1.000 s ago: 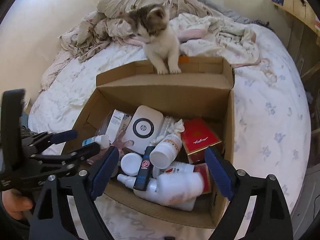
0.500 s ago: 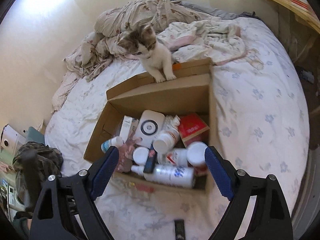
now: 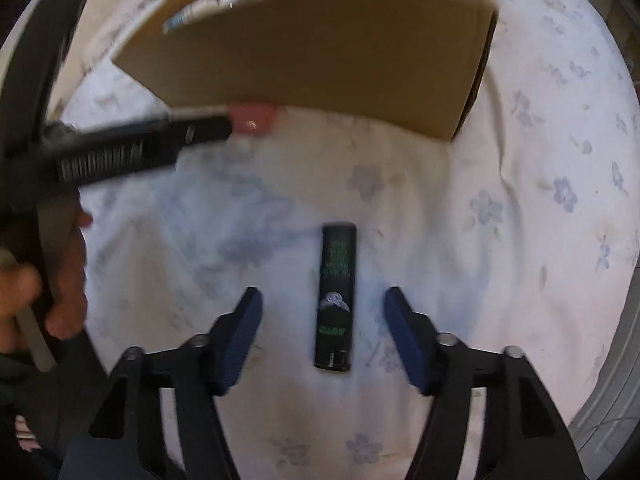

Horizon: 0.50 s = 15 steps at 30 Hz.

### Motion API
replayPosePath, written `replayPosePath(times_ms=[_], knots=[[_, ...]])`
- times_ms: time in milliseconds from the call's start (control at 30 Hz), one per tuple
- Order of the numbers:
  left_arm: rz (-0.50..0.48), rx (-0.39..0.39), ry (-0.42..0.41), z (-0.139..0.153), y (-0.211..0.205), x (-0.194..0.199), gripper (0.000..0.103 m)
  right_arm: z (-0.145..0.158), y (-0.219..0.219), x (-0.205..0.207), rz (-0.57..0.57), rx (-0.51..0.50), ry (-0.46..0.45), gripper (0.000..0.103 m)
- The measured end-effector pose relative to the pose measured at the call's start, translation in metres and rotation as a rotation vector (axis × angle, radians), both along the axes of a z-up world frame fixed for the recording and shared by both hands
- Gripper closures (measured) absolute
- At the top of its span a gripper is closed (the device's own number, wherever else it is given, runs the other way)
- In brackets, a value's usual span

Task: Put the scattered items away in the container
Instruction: 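Grasp the green lighter with the right tool while the left tool grasps the pink bottle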

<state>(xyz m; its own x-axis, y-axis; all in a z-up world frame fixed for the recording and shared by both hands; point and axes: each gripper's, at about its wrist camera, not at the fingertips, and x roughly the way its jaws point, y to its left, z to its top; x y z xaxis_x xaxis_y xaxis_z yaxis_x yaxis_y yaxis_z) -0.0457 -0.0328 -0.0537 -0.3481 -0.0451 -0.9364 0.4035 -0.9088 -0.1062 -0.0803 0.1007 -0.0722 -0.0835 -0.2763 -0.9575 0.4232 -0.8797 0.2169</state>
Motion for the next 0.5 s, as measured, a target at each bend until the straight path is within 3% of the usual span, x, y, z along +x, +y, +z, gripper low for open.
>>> replayPosePath(times_ms=[67, 133, 200, 267, 500], knots=[[0.008, -0.006, -0.013, -0.007, 0.004, -0.009, 0.024, -0.003, 0.000, -0.003, 0.005, 0.022, 0.006, 0.056], [0.027, -0.012, -0.044, -0.015, 0.004, -0.017, 0.024, -0.003, 0.000, -0.006, 0.014, 0.035, 0.012, 0.073], [0.063, -0.002, -0.057, -0.021, 0.002, -0.021, 0.025, -0.001, 0.001, -0.009, 0.013, 0.030, 0.021, 0.082], [0.069, -0.015, -0.035, -0.020, 0.003, -0.021, 0.041, 0.000, 0.003, -0.011, 0.009, 0.021, 0.024, 0.082], [0.025, -0.004, -0.011, -0.008, 0.004, -0.005, 0.041, 0.027, 0.010, -0.022, -0.028, -0.062, 0.078, 0.082]])
